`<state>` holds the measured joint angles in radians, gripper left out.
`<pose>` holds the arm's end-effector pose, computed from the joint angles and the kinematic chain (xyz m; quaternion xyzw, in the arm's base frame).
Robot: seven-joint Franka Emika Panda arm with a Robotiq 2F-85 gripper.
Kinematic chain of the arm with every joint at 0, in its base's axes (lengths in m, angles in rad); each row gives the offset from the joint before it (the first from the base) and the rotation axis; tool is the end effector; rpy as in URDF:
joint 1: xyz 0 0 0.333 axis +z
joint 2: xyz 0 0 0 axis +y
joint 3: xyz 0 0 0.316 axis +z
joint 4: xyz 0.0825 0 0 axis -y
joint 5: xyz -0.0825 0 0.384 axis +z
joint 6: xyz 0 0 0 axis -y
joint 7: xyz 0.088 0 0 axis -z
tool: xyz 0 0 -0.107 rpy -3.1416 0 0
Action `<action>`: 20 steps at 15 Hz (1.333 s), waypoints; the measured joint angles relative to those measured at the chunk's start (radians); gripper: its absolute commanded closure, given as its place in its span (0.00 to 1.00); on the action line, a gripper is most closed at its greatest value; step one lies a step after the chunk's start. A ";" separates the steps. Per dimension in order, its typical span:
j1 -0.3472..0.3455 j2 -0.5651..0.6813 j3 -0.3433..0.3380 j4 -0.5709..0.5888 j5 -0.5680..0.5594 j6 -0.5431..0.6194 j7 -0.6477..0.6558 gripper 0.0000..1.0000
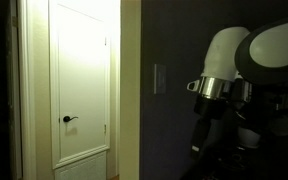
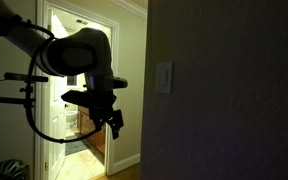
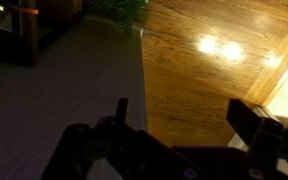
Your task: Turn on the light switch
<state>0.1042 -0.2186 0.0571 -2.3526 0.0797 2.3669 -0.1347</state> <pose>0.4845 0.0805 0.4402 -0.9855 -0.1216 -0.1158 0.0263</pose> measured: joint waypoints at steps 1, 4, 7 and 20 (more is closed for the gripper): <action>-0.013 0.002 0.000 0.016 -0.023 0.000 0.010 0.07; -0.037 0.009 0.000 0.067 -0.074 0.003 0.049 0.40; -0.050 0.016 0.000 0.113 -0.100 0.026 0.093 0.59; -0.111 0.020 -0.003 0.231 -0.246 0.185 0.231 0.97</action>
<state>-0.0065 -0.1985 0.0544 -2.1218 -0.1665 2.5520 0.0964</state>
